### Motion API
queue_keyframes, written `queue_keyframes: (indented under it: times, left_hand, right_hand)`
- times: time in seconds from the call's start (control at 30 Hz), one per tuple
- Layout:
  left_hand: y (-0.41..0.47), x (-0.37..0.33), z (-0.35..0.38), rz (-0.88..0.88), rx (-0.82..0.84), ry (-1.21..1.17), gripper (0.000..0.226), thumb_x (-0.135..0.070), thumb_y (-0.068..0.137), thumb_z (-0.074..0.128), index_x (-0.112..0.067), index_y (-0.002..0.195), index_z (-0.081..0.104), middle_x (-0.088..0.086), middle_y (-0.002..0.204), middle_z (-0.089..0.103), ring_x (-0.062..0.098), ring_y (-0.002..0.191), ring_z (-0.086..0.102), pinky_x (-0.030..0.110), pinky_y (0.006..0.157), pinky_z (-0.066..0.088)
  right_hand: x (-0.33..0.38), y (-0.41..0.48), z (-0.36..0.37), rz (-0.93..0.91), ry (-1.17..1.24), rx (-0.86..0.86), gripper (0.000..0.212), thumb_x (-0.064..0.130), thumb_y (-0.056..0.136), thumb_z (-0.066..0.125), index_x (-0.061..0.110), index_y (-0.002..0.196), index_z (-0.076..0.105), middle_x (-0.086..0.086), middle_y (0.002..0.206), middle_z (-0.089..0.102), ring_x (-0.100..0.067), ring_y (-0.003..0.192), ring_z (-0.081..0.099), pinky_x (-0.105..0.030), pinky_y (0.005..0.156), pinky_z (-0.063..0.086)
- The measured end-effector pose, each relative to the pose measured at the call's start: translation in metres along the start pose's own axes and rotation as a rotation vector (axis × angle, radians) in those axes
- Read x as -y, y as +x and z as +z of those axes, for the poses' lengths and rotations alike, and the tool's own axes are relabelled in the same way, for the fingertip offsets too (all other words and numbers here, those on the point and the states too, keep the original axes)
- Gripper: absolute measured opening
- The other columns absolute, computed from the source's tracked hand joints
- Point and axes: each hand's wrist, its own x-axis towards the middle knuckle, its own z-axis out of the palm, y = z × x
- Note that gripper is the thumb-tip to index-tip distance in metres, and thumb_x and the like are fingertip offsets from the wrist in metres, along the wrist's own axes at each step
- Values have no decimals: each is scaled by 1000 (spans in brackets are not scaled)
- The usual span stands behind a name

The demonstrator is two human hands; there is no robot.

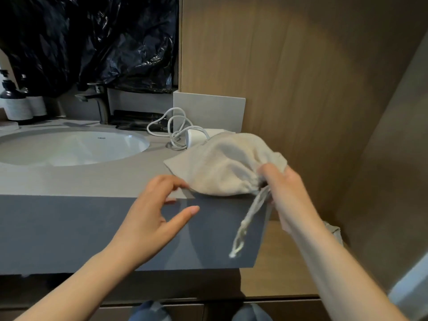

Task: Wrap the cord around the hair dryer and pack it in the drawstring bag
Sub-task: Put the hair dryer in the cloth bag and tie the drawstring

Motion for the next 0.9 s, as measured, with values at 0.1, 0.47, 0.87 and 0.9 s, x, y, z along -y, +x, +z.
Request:
queue_keyframes:
  times: [0.1,0.47,0.87,0.9]
  left_hand:
    - [22,-7,-1,56,18,61,63,-63,81,55,-38,137,43,-18,141,37,6,133,38,26,103,39]
    - [74,-75,41,197,257,-142,39,-51,90,54,-42,128,52,-19,121,52,0,107,54,16,82,50]
    - [104,-144,131,244,338,-78,25,-41,90,59,-28,110,67,-17,102,62,-2,93,61,20,78,54]
    - [106,-145,146,238,361,-63,24,-40,90,60,-28,110,67,-17,102,63,-2,92,61,20,78,54]
  right_hand:
    - [26,15,-17,-83,-30,-54,13,20,93,50,21,82,56,16,57,57,4,48,53,-10,43,37]
    - [103,39,-75,-381,-172,-84,42,31,77,58,-2,102,52,-20,91,58,-31,82,55,-42,71,45]
    - [49,28,-229,-258,-435,-184,22,28,76,65,7,84,63,-6,76,63,-17,71,57,-34,67,43]
    - [37,27,-241,-242,-492,-189,14,24,80,66,11,86,65,-4,81,66,-17,74,59,-33,68,44]
